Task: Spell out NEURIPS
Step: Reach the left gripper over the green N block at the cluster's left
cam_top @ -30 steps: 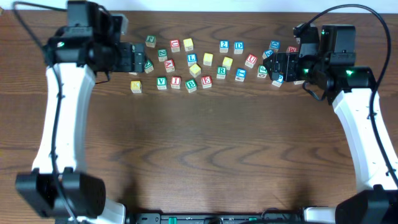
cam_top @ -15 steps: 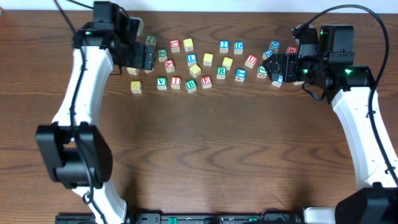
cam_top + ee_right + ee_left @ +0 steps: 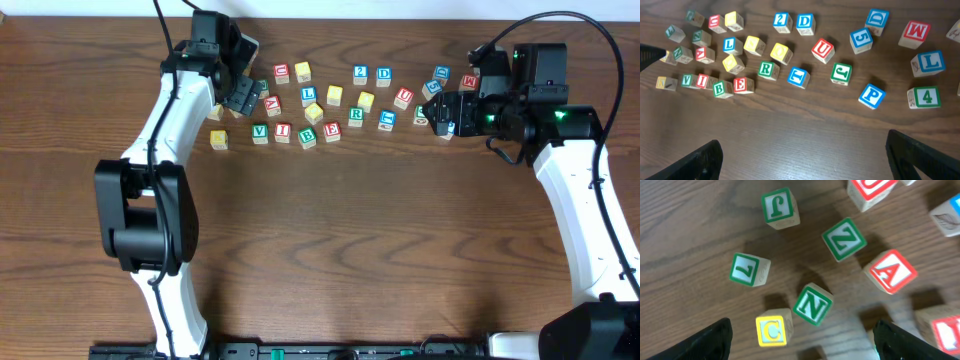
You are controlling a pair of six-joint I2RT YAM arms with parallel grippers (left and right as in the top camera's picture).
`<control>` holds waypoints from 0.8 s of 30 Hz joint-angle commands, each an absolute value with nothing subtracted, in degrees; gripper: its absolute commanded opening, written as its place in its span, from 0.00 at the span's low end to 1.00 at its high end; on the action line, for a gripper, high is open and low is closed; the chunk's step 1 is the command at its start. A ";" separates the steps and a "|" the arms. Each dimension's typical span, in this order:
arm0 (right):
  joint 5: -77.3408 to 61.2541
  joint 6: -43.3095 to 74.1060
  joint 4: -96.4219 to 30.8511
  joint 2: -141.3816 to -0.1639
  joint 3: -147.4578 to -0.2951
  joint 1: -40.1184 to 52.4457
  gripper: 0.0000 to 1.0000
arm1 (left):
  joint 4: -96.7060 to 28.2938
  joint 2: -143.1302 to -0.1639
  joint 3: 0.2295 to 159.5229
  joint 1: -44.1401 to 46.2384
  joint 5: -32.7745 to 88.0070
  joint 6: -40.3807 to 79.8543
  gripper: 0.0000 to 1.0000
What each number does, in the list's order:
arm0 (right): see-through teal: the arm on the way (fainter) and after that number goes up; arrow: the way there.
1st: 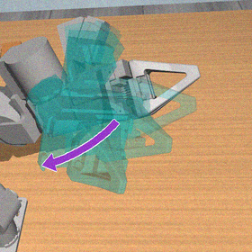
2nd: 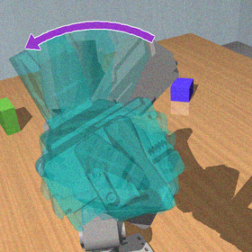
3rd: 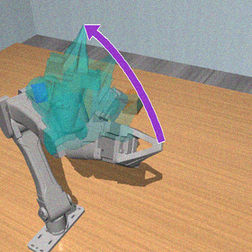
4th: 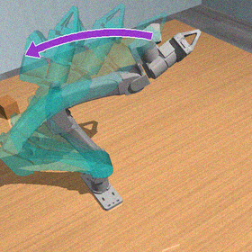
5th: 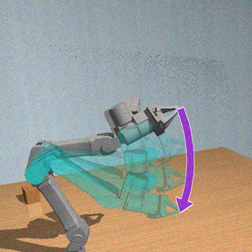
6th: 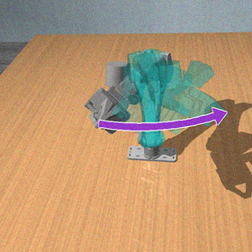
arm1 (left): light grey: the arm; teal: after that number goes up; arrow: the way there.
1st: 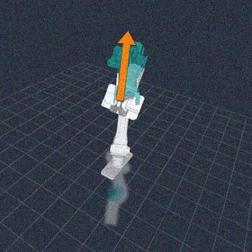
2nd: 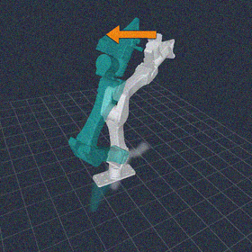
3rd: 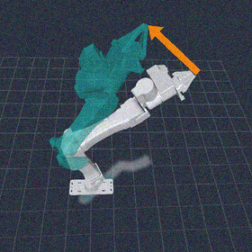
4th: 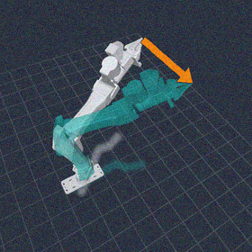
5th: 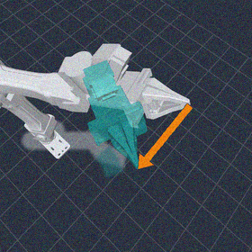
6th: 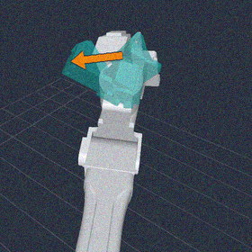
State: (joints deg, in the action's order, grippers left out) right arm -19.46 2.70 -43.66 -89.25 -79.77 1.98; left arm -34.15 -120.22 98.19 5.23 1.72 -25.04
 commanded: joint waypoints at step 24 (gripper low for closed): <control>-18.98 2.04 -45.47 -89.27 -80.82 1.58 0.99 | -31.68 -129.19 98.19 4.97 1.02 -24.77 0.67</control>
State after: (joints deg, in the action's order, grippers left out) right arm -19.29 2.70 -45.39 -89.25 -79.77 1.98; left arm -31.83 -127.59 98.17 5.26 1.32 -25.39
